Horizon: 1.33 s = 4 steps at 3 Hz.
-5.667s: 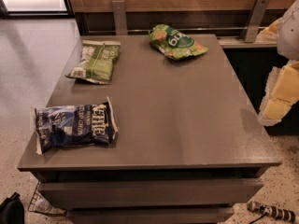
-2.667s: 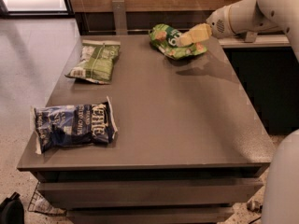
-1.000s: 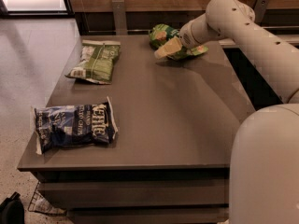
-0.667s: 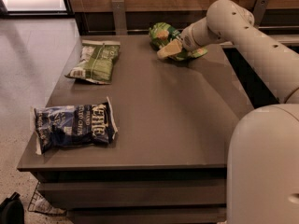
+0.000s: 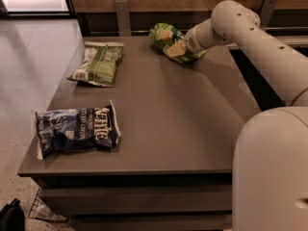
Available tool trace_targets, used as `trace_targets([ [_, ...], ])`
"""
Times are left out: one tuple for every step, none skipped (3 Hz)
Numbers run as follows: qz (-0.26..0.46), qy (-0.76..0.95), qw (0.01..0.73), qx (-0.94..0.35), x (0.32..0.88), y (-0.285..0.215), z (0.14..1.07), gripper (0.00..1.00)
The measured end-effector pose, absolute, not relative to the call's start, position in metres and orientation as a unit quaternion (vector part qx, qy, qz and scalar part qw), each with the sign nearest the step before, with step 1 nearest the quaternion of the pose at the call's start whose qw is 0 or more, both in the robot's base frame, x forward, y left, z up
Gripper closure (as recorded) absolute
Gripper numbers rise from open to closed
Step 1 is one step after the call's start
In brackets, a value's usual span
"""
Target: Move green rice chip bag near blue chip bag
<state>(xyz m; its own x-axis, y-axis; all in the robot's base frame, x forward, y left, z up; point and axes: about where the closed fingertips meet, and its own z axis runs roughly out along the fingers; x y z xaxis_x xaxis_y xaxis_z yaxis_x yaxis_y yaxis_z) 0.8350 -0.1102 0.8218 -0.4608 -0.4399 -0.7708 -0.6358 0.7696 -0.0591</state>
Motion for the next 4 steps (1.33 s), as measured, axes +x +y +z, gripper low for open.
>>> trace_targets([
  [0.119, 0.846, 0.410, -0.318, 0.835, -0.110, 0.824, 1.00],
  [0.119, 0.846, 0.410, -0.318, 0.835, -0.110, 0.824, 1.00],
  [0.103, 0.835, 0.423, -0.335, 0.835, -0.103, 0.848, 1.00],
  [0.081, 0.829, 0.435, -0.341, 0.830, -0.110, 0.877, 1.00],
])
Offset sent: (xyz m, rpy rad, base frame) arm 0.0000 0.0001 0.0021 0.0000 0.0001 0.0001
